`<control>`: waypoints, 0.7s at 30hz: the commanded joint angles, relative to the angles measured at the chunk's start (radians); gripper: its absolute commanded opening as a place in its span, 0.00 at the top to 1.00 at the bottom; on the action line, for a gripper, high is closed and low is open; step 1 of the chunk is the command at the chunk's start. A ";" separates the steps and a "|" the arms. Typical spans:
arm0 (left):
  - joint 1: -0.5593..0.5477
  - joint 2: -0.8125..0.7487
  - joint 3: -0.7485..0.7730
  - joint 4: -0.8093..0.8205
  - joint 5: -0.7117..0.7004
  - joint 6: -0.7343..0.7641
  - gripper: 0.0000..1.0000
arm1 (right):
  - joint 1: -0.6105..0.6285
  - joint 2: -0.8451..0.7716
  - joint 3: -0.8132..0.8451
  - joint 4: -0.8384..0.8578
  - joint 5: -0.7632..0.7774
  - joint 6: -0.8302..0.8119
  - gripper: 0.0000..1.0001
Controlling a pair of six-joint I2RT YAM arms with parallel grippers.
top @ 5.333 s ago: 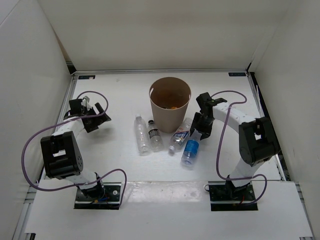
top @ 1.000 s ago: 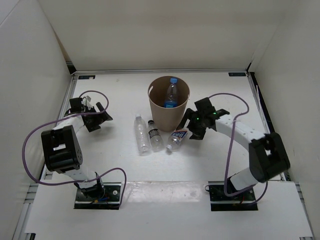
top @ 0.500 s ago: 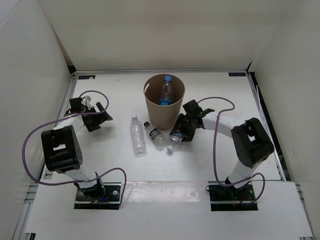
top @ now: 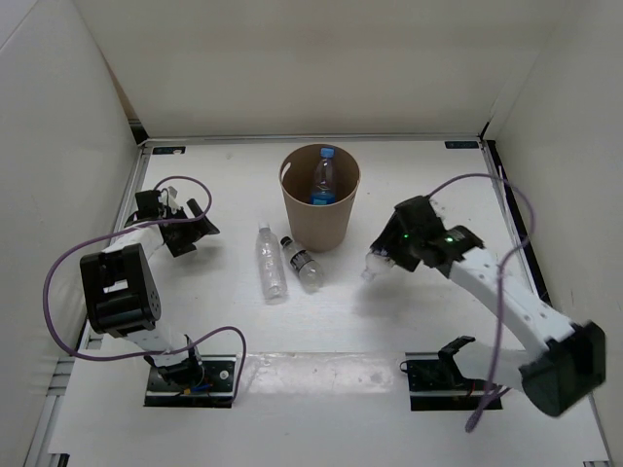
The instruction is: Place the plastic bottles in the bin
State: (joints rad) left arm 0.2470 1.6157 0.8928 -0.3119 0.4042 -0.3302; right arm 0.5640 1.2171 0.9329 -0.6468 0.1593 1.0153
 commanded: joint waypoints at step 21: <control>0.005 0.000 0.032 -0.001 0.005 0.008 0.00 | 0.126 0.287 0.899 0.102 0.184 -0.773 0.84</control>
State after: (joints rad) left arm 0.2470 1.6157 0.8932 -0.3138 0.4038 -0.3302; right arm 0.7002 1.4731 1.7840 -0.5823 0.3859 0.3286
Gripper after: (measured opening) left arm 1.000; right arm 0.656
